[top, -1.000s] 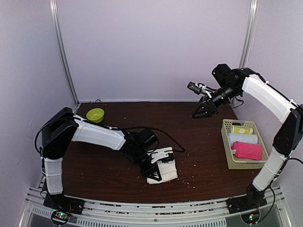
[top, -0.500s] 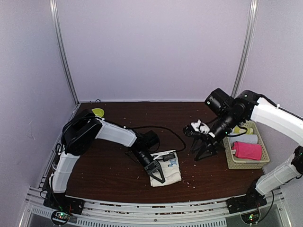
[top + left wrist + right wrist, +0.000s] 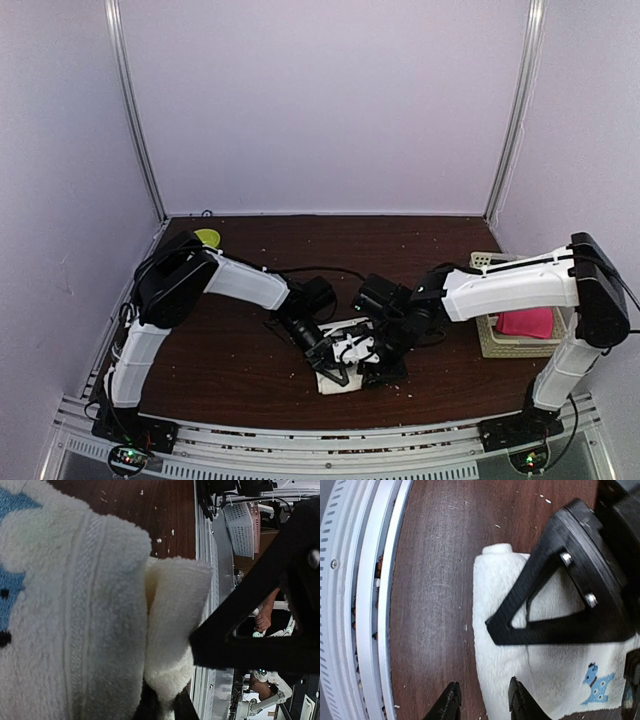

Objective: Roll the towels
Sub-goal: Roll the towel at the center of the board.

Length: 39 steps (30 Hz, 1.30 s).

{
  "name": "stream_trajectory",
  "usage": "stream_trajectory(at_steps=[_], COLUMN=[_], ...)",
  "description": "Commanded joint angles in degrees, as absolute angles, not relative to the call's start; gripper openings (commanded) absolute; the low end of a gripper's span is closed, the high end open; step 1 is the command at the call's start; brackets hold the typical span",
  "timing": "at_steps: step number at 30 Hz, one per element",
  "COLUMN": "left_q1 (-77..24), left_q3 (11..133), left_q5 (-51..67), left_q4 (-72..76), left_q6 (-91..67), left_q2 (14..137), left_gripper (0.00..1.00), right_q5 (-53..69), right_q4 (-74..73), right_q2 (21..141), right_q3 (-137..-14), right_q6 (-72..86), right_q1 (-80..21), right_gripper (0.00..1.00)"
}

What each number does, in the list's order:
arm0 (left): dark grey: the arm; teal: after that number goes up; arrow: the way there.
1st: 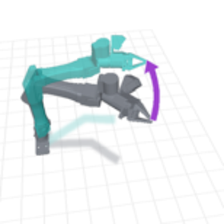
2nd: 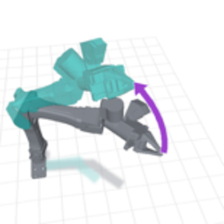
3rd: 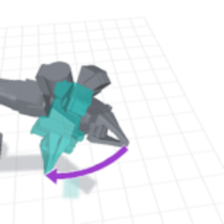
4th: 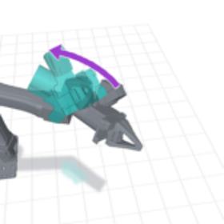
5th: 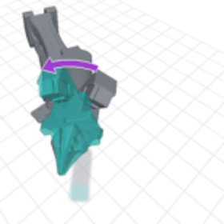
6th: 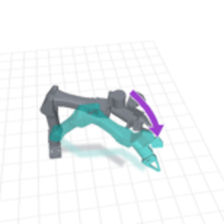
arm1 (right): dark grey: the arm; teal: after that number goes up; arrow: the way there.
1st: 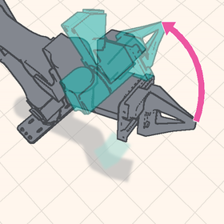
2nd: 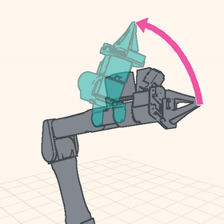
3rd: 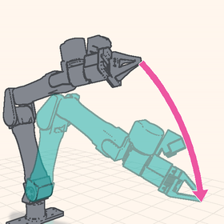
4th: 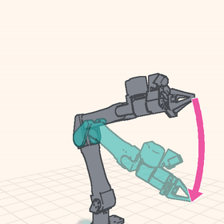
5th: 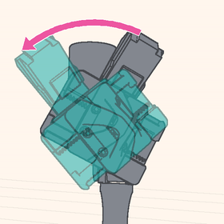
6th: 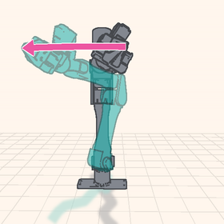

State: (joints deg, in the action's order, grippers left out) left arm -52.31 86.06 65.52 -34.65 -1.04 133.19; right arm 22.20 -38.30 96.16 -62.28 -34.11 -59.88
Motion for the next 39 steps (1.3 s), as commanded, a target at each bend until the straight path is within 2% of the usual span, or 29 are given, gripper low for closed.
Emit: stream_trajectory(at_steps=[1,5,8,12,14,16,17,23,26,29,32,39], left_q1=[-52.07,-52.03,-51.98,-51.95,-51.66,-50.95,-50.46,-49.68,-52.64,-58.59,-65.93,-72.24], left_q3=[85.47,84.83,84.45,83.30,81.20,77.75,75.89,62.24,54.25,50.30,50.45,55.80], left_q5=[60.64,60.56,59.69,55.63,51.33,46.09,44.13,21.01,11.77,3.77,-4.72,-6.78], left_q4=[-36.19,-35.26,-35.29,-34.71,-32.08,-27.95,-26.17,-12.57,-3.70,-0.19,-0.39,-4.22], left_q6=[-2.26,-2.73,-2.71,-3.09,-4.28,-6.01,-7.02,-9.95,-4.36,4.37,11.51,16.23], left_q2=[134.35,133.82,133.33,130.33,126.16,120.68,117.85,99.35,87.62,81.43,79.98,89.78], left_gripper=[0.06,0.06,0.07,0.15,0.23,0.32,0.33,0.39,0.41,0.40,0.39,0.44], right_q5=[12.67,7.62,5.71,5.14,6.60,11.26,13.91,34.62,41.58,44.94,48.40,51.05], right_q4=[-30.29,-28.51,-27.99,-28.67,-29.41,-30.84,-31.85,-42.88,-48.58,-53.89,-61.77,-71.10], right_q2=[97.82,100.26,101.16,101.29,101.00,100.77,100.98,107.96,112.78,118.48,125.82,135.21], right_q3=[-61.46,-59.74,-58.15,-57.02,-57.14,-57.85,-58.55,-66.76,-71.09,-76.47,-84.21,-91.35], right_q6=[-31.19,-30.98,-30.85,-30.07,-29.36,-28.92,-28.74,-30.85,-32.60,-32.98,-34.28,-37.09], right_q1=[-63.98,-66.17,-67.13,-66.85,-65.66,-63.21,-61.73,-53.28,-50.48,-48.07,-45.93,-43.15], right_gripper=[0.36,0.35,0.30,0.21,0.19,0.17,0.16,0.14,0.14,0.13,0.13,0.13])
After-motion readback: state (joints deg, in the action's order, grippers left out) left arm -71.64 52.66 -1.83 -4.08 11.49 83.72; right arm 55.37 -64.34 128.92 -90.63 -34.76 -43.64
